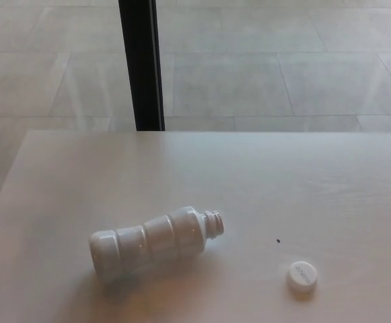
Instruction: The robot uses its left hand to to lift the bottle kept on the middle of the desk and tilts it towards its right hand. It then uses its right hand to rotate its cap to open it and places the bottle and cap back on the desk
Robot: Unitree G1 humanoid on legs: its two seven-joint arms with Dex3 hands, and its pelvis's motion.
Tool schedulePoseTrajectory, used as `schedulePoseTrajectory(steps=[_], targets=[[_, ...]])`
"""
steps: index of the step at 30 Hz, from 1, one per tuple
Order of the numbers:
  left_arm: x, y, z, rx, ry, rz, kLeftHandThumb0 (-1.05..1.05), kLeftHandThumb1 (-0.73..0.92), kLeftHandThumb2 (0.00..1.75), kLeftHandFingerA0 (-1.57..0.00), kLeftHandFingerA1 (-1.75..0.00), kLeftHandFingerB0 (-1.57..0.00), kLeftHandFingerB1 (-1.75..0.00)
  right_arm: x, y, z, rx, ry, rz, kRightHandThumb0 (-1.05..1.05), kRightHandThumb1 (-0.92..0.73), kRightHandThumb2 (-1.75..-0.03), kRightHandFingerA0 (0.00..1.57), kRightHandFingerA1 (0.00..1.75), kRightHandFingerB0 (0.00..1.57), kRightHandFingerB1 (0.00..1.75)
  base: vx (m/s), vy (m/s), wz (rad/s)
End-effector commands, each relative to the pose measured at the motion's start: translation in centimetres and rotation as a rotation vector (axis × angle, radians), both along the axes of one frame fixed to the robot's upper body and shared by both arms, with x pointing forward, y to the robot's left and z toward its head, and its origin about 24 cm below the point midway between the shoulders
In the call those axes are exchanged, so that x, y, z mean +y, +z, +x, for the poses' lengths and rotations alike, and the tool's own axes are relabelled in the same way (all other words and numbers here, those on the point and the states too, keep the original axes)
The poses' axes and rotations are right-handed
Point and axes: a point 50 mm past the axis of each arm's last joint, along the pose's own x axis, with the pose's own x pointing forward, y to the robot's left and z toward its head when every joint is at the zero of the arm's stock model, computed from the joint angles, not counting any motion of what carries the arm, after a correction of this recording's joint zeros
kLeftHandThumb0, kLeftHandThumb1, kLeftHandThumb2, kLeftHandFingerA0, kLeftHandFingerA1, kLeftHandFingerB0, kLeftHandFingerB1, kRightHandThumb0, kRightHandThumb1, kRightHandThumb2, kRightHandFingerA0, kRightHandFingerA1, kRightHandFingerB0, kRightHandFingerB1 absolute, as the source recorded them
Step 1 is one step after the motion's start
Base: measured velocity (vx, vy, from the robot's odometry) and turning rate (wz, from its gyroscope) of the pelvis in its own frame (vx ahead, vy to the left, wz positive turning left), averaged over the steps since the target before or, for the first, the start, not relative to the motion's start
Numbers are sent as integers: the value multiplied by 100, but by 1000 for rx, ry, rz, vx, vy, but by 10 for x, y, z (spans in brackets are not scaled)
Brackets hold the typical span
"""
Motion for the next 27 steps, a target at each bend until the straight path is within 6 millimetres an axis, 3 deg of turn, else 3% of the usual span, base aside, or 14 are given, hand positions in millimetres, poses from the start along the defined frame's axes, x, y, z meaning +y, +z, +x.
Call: schedulePoseTrajectory(steps=[1,4,5,6,7,9,12,16,17,18,20,25,26,27], targets=[[99,-70,-254,-714,1331,-589,-105,76,118,-3,-114,0,-109,-138,-2,-221,-953,-1271,762,-97,-57,-90,0,24,7,30,0,0,0],[86,-82,-275,-725,1381,-610,-105,75,122,-8,-116,0,-108,-133,-19,-222,-913,-1335,787,-77,-64,-69,0,0,4,37,0,0,0],[82,-85,-277,-723,1378,-624,-105,92,83,0,-157,0,-142,-132,-24,-221,-894,-1352,811,-98,-57,-88,0,15,9,32,0,0,0],[78,-88,-281,-715,1369,-642,-105,92,85,0,-108,0,-97,-128,-34,-220,-857,-1377,827,-96,-56,-88,0,16,10,39,0,0,0],[75,-91,-282,-682,1353,-636,-105,72,142,-21,-110,-12,-104,-123,-45,-218,-805,-1376,857,-97,-60,-92,0,24,8,26,0,0,0],[68,-98,-283,-520,1337,-630,-105,92,158,-14,-108,-1,-100,-113,-63,-214,-735,-1389,912,-99,-63,-97,0,26,10,17,0,0,0],[61,-110,-285,-307,1443,-605,-77,92,150,-33,-104,-26,-99,-103,-81,-216,-684,-1437,975,-79,-74,-62,0,9,0,31,0,0,0],[26,-143,-293,131,1244,-469,-77,92,146,-26,-96,-14,-89,-78,-120,-223,-595,-1557,1086,-83,-62,-100,0,34,0,27,0,0,0],[10,-153,-300,247,1132,-418,-85,92,79,0,-143,0,-108,-68,-132,-225,-584,-1608,1125,-84,-60,-97,0,34,0,35,0,0,0],[6,-155,-304,272,1106,-441,-79,92,70,0,-127,0,-101,-64,-136,-227,-533,-1616,1104,-75,-57,-98,0,42,0,34,0,0,0],[-4,-157,-316,562,780,-358,-84,60,103,-24,-89,-21,-81,-52,-146,-232,-354,-1612,1033,-39,-51,-106,4,57,0,54,0,0,0],[-5,-159,-306,483,719,-294,-88,57,103,-36,-100,-44,-94,-33,-165,-224,-217,-1506,1079,-39,-44,-102,4,56,0,52,0,0,0],[-5,-159,-306,508,689,-286,-86,89,59,-28,-131,-38,-123,-31,-167,-224,-180,-1477,1078,-76,-47,-87,0,54,5,46,0,0,0],[-6,-160,-305,506,691,-290,-83,88,57,-21,-130,-30,-120,-28,-169,-224,-144,-1446,1072,-39,-43,-101,5,56,0,51,0,0,0]])
